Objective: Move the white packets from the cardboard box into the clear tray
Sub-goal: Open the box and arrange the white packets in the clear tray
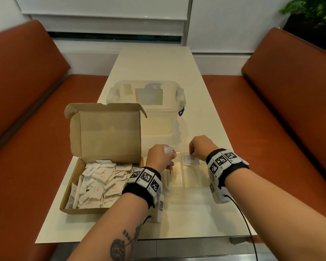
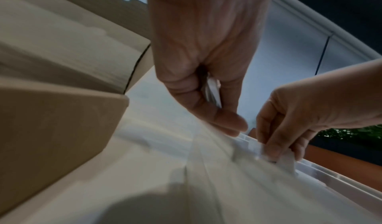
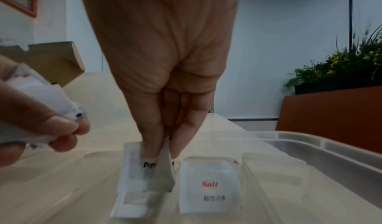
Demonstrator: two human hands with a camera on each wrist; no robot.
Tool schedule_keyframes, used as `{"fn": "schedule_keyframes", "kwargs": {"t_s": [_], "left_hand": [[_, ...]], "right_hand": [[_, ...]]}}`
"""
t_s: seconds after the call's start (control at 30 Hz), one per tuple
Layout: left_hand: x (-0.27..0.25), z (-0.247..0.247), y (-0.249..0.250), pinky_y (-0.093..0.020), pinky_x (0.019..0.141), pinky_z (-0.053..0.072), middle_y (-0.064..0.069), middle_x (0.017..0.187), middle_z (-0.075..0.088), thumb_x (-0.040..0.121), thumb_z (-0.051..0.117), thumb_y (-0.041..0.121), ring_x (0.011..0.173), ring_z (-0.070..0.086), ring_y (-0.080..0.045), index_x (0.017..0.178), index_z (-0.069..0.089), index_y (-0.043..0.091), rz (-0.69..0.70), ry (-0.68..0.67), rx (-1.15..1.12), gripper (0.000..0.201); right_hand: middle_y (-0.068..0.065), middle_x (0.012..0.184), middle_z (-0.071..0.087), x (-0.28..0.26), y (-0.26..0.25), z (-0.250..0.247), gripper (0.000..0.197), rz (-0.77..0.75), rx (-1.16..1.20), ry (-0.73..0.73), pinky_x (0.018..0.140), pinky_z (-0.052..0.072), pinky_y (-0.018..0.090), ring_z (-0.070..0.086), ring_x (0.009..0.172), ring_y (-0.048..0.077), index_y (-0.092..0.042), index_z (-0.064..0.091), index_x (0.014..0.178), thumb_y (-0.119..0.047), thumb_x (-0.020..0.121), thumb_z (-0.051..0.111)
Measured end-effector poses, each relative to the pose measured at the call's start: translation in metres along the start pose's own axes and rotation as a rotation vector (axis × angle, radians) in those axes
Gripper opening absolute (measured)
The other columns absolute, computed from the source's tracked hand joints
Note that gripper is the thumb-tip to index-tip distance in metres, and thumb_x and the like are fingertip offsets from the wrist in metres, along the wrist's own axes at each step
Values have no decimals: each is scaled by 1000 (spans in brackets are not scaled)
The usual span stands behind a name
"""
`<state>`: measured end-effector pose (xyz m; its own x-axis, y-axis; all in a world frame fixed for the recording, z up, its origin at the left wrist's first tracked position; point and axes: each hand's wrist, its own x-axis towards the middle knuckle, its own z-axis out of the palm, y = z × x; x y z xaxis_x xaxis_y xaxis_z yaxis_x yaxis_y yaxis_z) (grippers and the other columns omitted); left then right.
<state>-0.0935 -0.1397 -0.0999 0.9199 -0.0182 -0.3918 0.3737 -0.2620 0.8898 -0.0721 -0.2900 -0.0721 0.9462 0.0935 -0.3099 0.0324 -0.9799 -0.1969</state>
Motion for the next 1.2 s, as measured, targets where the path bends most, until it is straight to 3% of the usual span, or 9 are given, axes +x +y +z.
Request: {"fn": "schedule_keyframes", "kwargs": {"t_s": [0.1,0.3,0.53,0.77,0.83,0.9,1.0,1.1,1.2], "left_hand": [[1,1,1,-31,55,56,-6,69,60,83,64,-1,50,57,-19,73,63,10,3,-8,10,15],[-1,-2,-1,-32,56,56,-13,78,62,83,62,-2,53,58,-20,87,66,4,21,-12,24,8],[0,-3,-2,-37,62,58,-12,80,62,83,64,0,55,60,-20,90,66,4,26,-27,40,9],[4,-2,-6,-40,67,60,-13,80,63,81,67,1,58,62,-22,89,66,3,50,-21,48,9],[4,-5,-7,-38,68,60,-14,80,62,80,71,3,60,64,-22,83,63,6,67,-25,34,9],[4,-8,-8,-35,66,60,-14,82,61,78,73,2,61,64,-22,82,61,5,71,-41,-8,14],[3,-9,-9,-27,58,59,-16,90,61,76,75,-1,63,66,-22,98,60,2,42,-101,-77,27],[1,-7,-6,-26,58,58,-14,87,62,76,75,-3,62,67,-22,103,60,0,20,-168,-189,31],[-2,-7,-2,-26,57,57,-13,84,64,80,72,1,61,68,-21,91,62,5,14,-216,-297,16]], "right_hand": [[13,105,68,5,-6,4,19,10,-35,16,83,51,29,64,97,27,-3,69,102,-3,88,56],[13,105,68,11,-12,9,18,32,-84,-11,85,53,31,64,98,28,-5,70,102,-5,86,60],[13,108,67,13,-11,13,20,29,-116,-64,85,50,29,64,99,28,-4,70,103,-5,88,58],[10,105,64,9,-9,12,17,-51,-115,27,78,49,28,62,94,26,-8,65,102,-5,88,54],[7,98,66,9,-10,11,11,-88,-13,94,76,48,28,61,90,22,-9,66,95,-11,86,60],[4,87,66,8,-13,8,9,-111,236,149,75,49,28,59,81,18,-8,68,88,-16,85,64],[0,77,65,2,-21,-2,10,-169,561,111,66,50,24,58,70,12,-9,69,83,-18,84,67],[4,78,66,-2,-26,-8,5,-212,621,20,60,53,21,58,65,11,-7,69,81,-11,80,71],[8,73,64,-3,-24,-12,3,-216,657,21,57,53,16,59,61,12,-5,67,79,-4,80,70]]}}
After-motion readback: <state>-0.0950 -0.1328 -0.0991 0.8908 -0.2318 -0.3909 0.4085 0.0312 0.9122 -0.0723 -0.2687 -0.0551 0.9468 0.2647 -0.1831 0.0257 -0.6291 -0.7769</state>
